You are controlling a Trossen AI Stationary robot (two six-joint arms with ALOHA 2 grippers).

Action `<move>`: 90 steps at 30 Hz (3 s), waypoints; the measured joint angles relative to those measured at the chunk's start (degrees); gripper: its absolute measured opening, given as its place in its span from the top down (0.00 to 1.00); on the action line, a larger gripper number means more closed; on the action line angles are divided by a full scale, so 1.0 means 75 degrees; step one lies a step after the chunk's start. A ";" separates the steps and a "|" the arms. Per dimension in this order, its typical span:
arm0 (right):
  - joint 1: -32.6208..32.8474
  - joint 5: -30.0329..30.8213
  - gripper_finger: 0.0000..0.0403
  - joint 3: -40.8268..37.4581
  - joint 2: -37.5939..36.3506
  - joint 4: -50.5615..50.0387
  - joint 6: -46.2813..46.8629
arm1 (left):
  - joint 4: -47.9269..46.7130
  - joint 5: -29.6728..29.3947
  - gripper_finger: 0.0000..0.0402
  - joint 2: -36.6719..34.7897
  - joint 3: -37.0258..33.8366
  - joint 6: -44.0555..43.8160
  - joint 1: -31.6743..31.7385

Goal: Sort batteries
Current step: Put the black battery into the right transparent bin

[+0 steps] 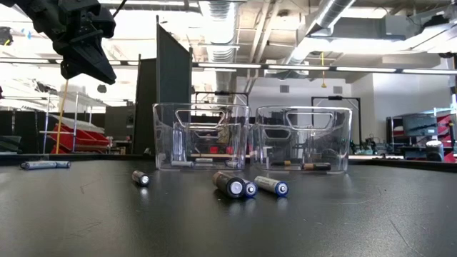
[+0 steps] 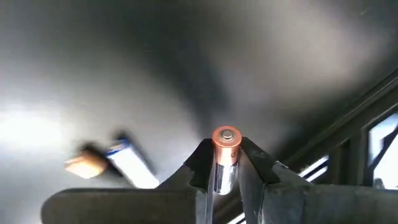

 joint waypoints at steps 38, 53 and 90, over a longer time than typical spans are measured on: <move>-0.6856 0.5256 0.84 0.3297 -0.2279 0.1709 -0.7826 | 0.0003 -0.0036 0.86 0.0001 0.0000 0.0703 0.0000; -0.8563 0.3223 0.84 0.3938 0.0594 0.1128 -0.9584 | -0.0009 -0.0354 0.86 0.0001 0.0000 0.0614 0.0003; -0.8426 0.2368 0.84 0.4482 0.3554 0.0087 -1.0908 | -0.0022 -0.0857 0.86 0.0001 0.0000 0.0843 0.0009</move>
